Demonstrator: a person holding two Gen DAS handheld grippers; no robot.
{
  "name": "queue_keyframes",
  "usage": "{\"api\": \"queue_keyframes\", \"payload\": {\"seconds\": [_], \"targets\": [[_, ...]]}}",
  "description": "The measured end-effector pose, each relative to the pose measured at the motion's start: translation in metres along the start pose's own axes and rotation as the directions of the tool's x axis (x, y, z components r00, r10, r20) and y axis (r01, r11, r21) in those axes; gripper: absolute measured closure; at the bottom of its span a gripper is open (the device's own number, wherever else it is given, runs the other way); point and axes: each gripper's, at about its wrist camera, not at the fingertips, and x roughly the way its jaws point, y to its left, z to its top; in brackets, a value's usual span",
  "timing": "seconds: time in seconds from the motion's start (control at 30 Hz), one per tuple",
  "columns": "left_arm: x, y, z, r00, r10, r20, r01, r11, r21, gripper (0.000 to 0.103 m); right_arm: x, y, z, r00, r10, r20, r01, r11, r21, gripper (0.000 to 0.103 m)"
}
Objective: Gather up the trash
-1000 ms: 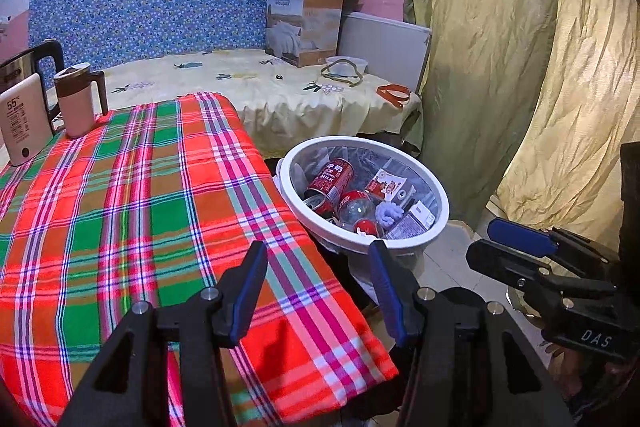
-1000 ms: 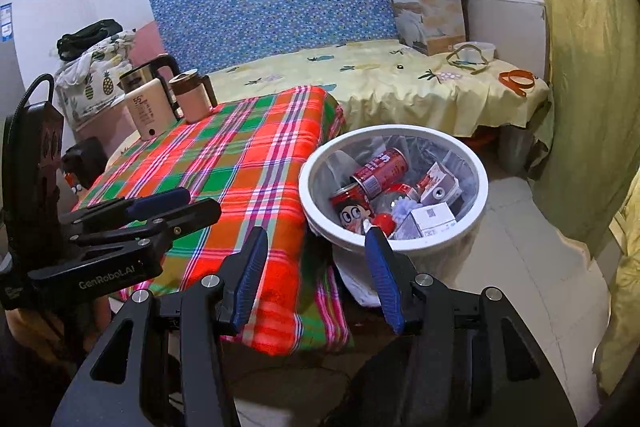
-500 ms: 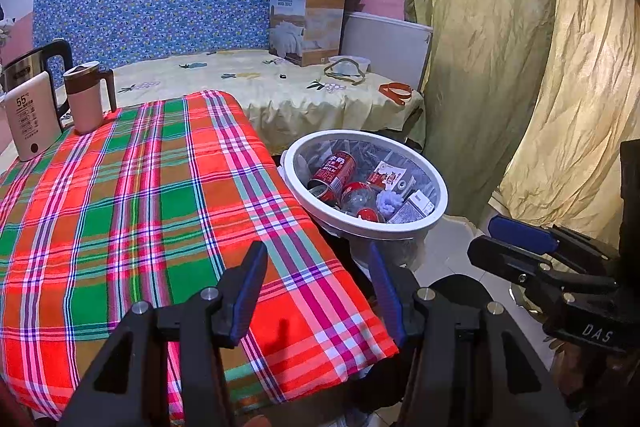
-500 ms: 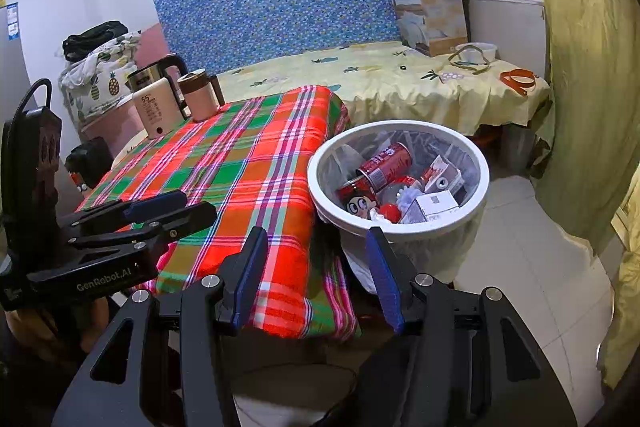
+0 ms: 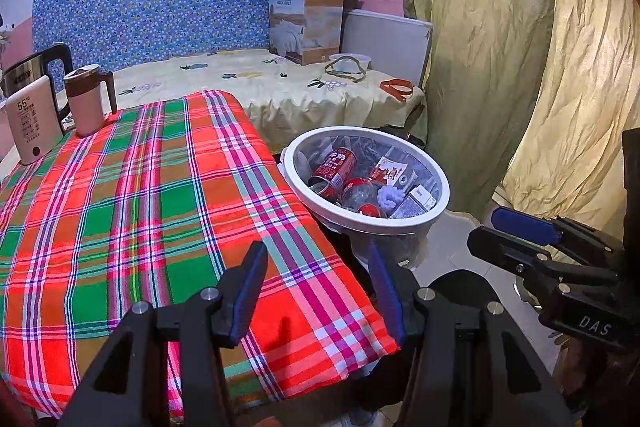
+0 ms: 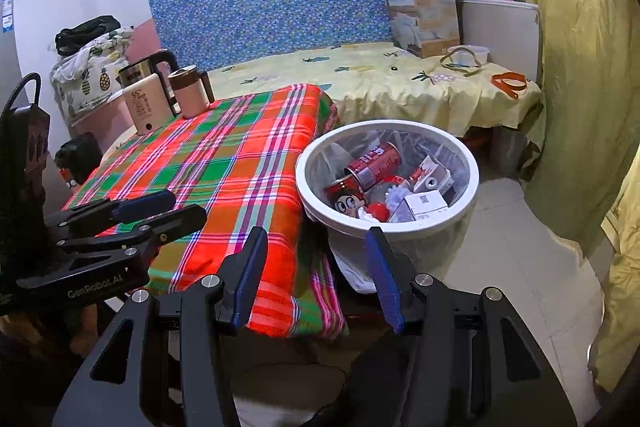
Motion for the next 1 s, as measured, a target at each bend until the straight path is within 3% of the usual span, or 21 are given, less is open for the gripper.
{"api": "queue_keyframes", "payload": {"seconds": [1.0], "targets": [[0.0004, 0.0023, -0.0039, 1.000, 0.002, -0.010, -0.002, 1.000, -0.009, 0.049, 0.0007, 0.0002, 0.0009, 1.000, -0.006, -0.008, 0.006, 1.000, 0.004, 0.050]]}}
